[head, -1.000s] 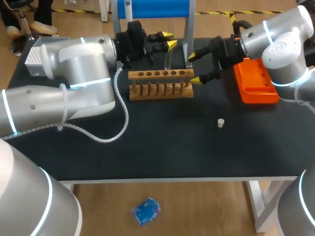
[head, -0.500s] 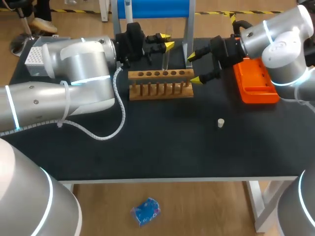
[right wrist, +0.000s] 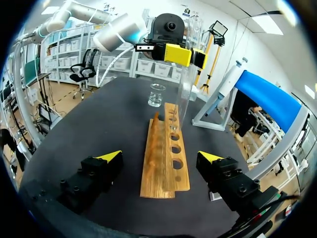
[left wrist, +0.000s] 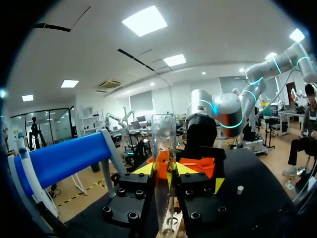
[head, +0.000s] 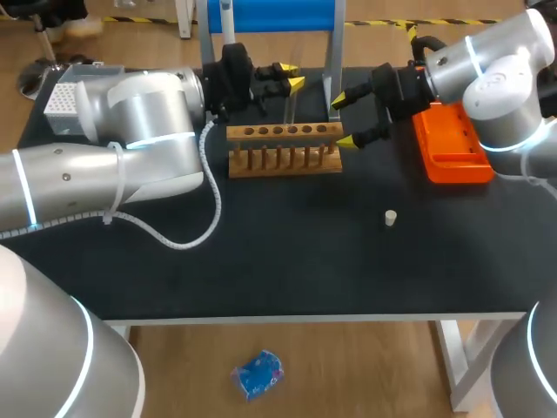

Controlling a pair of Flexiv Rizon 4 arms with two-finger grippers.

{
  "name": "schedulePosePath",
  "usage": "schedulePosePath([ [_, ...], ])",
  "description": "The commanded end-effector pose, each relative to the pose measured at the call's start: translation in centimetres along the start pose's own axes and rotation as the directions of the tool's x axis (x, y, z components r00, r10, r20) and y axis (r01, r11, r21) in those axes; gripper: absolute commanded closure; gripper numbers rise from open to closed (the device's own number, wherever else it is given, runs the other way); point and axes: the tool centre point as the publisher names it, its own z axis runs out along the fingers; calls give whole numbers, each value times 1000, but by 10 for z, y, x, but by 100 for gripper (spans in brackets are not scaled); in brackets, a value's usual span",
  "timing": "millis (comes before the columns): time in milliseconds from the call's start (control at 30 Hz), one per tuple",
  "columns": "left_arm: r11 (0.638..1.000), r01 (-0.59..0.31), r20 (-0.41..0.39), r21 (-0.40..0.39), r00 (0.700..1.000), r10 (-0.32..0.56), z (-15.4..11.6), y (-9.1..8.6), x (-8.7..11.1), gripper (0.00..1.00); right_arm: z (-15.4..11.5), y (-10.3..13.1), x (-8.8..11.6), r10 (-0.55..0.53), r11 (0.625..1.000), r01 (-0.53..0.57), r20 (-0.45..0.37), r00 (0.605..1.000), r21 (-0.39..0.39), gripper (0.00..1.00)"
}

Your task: Invert the test tube, pick up the pipette, mount the tip to pipette, aspirate from beaker and dispense into the tube, eject the tip, return the pipette, and cap with the stopper.

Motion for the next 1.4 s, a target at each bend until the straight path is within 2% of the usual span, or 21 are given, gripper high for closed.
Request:
schedulePosePath([
  [33,1000,3,-3,0,1000,-3,4,3,-1,100,0,-1,-1,-1,1000,1,-1,1000,0,0],
  [633,1000,21,-3,-2,1000,-21,8,15,-4,100,0,-1,-1,-1,1000,1,-1,1000,0,0],
  [1133,999,44,8,4,999,-44,9,34,-7,100,0,-1,-1,-1,1000,1,-1,1000,0,0],
  [1400,998,52,-2,-18,999,-52,11,43,-10,100,0,-1,-1,-1,1000,1,-1,1000,0,0],
])
